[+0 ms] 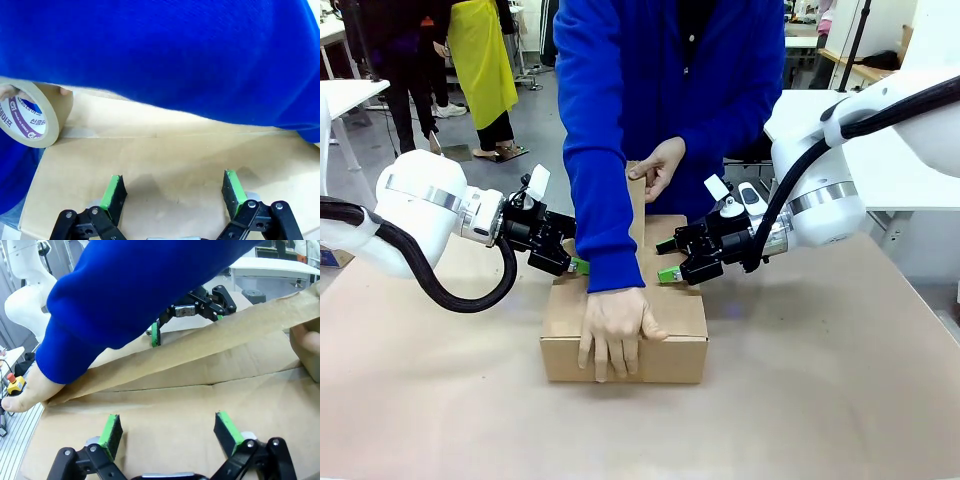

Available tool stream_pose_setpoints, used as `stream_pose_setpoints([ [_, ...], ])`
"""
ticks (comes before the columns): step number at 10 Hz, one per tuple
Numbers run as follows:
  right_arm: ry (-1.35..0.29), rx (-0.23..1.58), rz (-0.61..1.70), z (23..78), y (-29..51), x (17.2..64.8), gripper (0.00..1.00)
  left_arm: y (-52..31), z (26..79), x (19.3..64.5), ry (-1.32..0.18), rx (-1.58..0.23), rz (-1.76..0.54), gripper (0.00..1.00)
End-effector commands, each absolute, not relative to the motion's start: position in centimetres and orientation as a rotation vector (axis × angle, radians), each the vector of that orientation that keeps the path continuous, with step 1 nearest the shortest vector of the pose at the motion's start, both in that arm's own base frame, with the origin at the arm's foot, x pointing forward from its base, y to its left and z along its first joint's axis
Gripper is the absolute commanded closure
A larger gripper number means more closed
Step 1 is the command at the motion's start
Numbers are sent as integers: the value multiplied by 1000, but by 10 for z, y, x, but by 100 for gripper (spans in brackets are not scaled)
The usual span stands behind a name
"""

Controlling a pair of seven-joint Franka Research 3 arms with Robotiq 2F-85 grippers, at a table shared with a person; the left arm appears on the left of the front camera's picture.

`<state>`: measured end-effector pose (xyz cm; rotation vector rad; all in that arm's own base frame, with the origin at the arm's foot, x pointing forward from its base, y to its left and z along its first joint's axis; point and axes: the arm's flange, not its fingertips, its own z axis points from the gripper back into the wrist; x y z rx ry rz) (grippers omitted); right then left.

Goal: Pack the gift set into the box.
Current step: Press and hold the closed box until the human finishes sealing it.

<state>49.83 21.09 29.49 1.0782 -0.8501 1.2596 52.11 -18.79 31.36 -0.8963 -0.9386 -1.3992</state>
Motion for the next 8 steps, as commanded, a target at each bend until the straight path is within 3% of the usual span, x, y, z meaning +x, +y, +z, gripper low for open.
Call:
stream_pose_setpoints([
  [1,-846,1059,1261,293,211,498,0,-189,310,519,-942,-905,-1412,0],
  [8,-846,1059,1261,293,211,498,0,-189,310,519,-942,-905,-1412,0],
])
